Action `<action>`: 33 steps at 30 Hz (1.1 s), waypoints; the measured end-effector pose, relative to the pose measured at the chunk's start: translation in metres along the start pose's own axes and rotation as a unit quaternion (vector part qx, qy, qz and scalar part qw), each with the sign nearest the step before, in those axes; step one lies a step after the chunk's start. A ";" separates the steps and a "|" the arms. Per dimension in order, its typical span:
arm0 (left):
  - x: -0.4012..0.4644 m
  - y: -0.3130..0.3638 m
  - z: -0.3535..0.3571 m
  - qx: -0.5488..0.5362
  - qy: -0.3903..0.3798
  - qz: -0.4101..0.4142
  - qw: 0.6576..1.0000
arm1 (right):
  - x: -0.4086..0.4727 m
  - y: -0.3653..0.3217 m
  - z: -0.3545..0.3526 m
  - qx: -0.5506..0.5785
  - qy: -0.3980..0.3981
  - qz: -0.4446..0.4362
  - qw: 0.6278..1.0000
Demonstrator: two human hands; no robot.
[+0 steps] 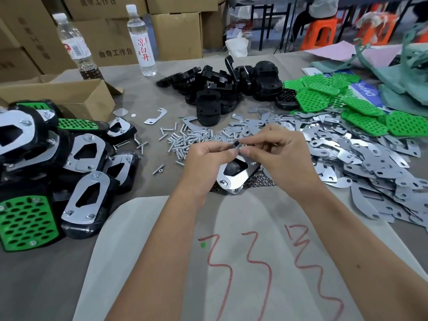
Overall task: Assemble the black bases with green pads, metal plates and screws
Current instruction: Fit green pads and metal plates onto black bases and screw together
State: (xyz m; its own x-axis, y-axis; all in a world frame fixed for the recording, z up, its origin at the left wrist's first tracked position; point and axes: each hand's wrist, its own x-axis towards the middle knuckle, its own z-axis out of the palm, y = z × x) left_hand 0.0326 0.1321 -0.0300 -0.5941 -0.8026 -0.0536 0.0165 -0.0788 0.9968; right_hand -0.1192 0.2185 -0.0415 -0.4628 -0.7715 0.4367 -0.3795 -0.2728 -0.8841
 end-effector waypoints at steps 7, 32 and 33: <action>0.001 0.000 0.002 -0.024 -0.008 -0.028 0.999 | 0.001 -0.001 -0.006 -0.025 -0.052 -0.019 0.998; 0.003 -0.003 0.001 -0.040 0.034 -0.060 0.997 | -0.005 0.000 -0.007 0.005 -0.054 0.007 0.998; 0.003 -0.003 0.001 -0.039 0.034 -0.059 0.997 | -0.005 -0.001 -0.007 0.001 -0.061 0.007 0.998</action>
State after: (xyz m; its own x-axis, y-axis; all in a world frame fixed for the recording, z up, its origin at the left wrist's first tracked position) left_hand 0.0298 0.1306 -0.0333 -0.5398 -0.8231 -0.1765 0.0136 -0.2181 0.9758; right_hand -0.1219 0.2268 -0.0421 -0.3674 -0.8389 0.4017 -0.3728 -0.2628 -0.8899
